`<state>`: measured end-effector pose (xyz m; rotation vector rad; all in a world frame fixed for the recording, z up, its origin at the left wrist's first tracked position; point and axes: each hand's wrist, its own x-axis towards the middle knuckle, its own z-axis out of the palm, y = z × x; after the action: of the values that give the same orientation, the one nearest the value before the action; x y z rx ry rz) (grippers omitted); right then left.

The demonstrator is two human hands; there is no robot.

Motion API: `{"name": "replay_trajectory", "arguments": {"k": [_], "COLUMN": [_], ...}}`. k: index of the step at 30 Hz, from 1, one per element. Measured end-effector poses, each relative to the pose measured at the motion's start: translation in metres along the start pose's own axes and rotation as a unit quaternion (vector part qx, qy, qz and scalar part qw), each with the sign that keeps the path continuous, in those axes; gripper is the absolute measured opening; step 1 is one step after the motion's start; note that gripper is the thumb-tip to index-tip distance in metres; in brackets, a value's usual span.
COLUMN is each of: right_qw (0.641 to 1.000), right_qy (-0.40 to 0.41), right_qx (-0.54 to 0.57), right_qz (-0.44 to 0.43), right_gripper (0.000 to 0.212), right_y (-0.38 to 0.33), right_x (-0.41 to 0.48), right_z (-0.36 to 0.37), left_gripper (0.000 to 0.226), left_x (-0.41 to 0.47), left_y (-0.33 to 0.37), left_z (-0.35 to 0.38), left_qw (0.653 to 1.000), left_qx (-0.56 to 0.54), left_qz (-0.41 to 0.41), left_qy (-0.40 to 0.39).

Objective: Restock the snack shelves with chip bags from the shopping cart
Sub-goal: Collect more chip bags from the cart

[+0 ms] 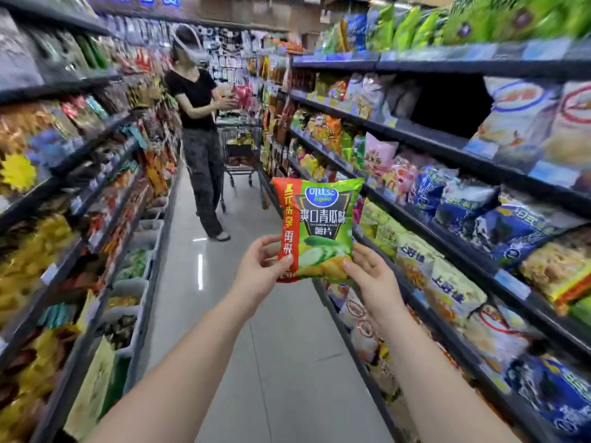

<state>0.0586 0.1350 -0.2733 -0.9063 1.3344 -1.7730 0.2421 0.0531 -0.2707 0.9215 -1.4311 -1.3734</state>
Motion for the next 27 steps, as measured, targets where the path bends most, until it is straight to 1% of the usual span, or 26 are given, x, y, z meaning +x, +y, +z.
{"name": "replay_trajectory", "arguments": {"k": [2, 5, 7, 11, 14, 17, 20, 23, 27], "right_qw": [1.0, 0.998, 0.995, 0.988, 0.979, 0.967, 0.955, 0.944, 0.925], "right_qy": [0.021, 0.032, 0.051, 0.062, 0.051, 0.042, 0.063, 0.083, 0.126], "right_qx": [-0.011, -0.025, -0.045, -0.073, -0.116, -0.174, -0.205, -0.222, -0.237], "right_qz": [-0.02, -0.045, -0.067, -0.122, -0.162, -0.182, -0.203, -0.23, -0.267], "right_gripper": [0.036, 0.036, 0.035, 0.033, 0.032, 0.038, 0.039, 0.039, 0.038], "right_y": [-0.011, -0.031, -0.044, -0.075, -0.09, -0.108, -0.135, -0.168, -0.202], "right_x": [0.055, 0.109, 0.158, 0.251, 0.323, 0.394, 0.462, 0.525, 0.594], "right_z": [0.015, 0.025, 0.032, 0.038, 0.032, 0.022, 0.016, 0.019, 0.024], "left_gripper": [0.04, 0.041, 0.041, 0.038, 0.036, 0.039, 0.033, 0.033, 0.024], "left_x": [0.066, 0.127, 0.183, 0.292, 0.368, 0.438, 0.505, 0.568, 0.65], "left_y": [0.013, 0.031, 0.043, 0.07, 0.088, 0.112, 0.136, 0.161, 0.189], "left_z": [-0.002, 0.004, 0.011, 0.033, 0.052, 0.076, 0.101, 0.126, 0.159], "left_qw": [0.999, 0.998, 0.997, 0.991, 0.987, 0.984, 0.982, 0.978, 0.971], "left_qx": [0.014, 0.026, 0.025, 0.037, 0.032, 0.011, -0.004, 0.004, -0.012], "left_qz": [0.018, 0.038, 0.05, 0.093, 0.11, 0.117, 0.115, 0.144, 0.181], "left_qy": [-0.027, -0.044, -0.056, -0.089, -0.112, -0.132, -0.15, -0.154, -0.156]}}
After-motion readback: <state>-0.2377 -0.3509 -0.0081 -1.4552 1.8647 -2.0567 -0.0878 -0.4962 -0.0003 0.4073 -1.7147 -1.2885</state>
